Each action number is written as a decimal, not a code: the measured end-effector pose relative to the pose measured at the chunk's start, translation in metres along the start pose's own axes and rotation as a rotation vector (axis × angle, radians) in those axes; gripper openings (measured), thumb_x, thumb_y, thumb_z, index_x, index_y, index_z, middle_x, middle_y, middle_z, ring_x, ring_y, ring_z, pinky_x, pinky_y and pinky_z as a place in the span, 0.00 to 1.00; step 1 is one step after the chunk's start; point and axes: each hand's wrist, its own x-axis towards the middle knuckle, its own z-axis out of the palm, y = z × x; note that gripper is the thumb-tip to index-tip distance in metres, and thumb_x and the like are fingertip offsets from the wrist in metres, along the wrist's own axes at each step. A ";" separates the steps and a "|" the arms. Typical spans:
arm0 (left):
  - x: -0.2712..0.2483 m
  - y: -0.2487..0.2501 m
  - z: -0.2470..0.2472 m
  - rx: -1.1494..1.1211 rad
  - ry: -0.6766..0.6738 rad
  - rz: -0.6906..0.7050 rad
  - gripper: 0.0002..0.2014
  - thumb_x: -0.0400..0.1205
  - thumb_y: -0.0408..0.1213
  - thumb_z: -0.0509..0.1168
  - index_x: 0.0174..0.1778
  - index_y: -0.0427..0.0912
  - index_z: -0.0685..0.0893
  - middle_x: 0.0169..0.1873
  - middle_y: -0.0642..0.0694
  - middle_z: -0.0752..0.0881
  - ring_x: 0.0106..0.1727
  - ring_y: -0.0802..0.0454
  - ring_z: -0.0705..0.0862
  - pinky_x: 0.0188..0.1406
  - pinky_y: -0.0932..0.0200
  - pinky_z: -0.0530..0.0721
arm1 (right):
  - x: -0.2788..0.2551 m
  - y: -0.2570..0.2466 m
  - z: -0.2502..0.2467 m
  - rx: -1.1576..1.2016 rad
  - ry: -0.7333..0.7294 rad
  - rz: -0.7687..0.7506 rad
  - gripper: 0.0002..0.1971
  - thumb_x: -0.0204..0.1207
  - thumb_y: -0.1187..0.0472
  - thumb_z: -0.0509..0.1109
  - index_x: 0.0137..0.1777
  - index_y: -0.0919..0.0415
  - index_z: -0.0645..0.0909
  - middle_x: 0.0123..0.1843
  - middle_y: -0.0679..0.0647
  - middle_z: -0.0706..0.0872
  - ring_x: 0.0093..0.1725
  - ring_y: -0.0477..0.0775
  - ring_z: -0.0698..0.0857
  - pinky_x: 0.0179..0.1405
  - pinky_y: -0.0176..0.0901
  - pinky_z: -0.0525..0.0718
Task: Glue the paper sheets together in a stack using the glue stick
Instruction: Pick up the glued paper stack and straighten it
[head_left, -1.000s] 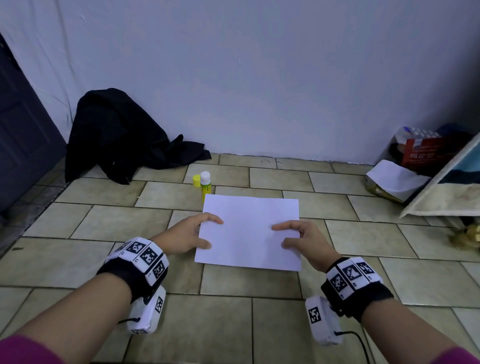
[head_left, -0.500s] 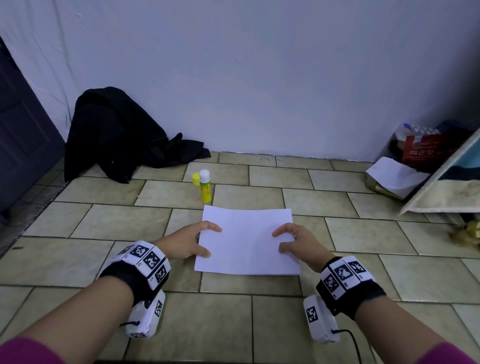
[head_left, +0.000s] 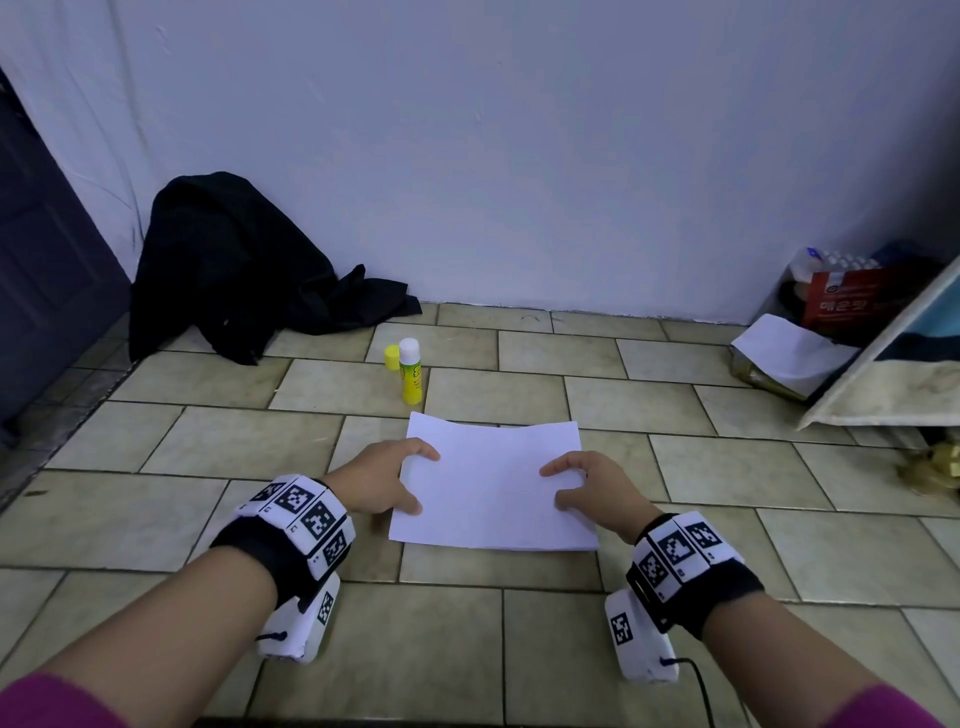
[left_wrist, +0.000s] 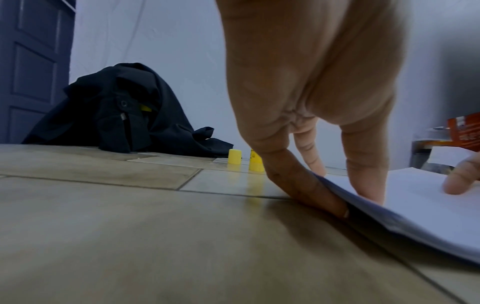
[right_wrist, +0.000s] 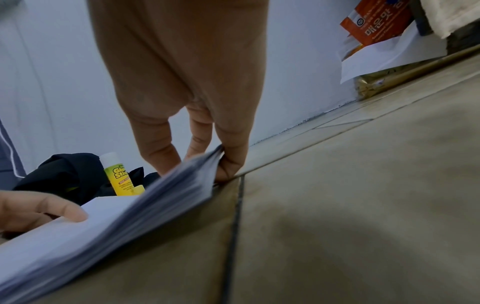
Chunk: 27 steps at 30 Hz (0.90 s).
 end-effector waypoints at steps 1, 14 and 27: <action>-0.001 0.000 -0.001 -0.010 -0.002 -0.002 0.31 0.73 0.30 0.76 0.68 0.56 0.73 0.65 0.46 0.76 0.60 0.47 0.77 0.58 0.58 0.79 | 0.000 0.000 0.000 -0.005 -0.001 -0.001 0.16 0.71 0.71 0.71 0.55 0.55 0.85 0.58 0.51 0.77 0.53 0.50 0.77 0.36 0.25 0.74; -0.006 0.007 0.000 0.239 0.052 -0.030 0.35 0.73 0.41 0.76 0.75 0.56 0.70 0.73 0.47 0.61 0.67 0.50 0.70 0.66 0.58 0.74 | -0.001 -0.004 0.005 -0.178 0.001 0.010 0.17 0.74 0.70 0.69 0.60 0.53 0.83 0.67 0.57 0.69 0.54 0.50 0.72 0.45 0.28 0.71; -0.004 0.030 0.013 0.569 0.063 0.051 0.28 0.88 0.48 0.54 0.80 0.35 0.63 0.84 0.44 0.54 0.84 0.46 0.53 0.80 0.51 0.60 | -0.006 -0.021 0.021 -0.631 0.079 0.021 0.17 0.79 0.62 0.64 0.67 0.49 0.74 0.79 0.57 0.58 0.76 0.61 0.62 0.66 0.51 0.76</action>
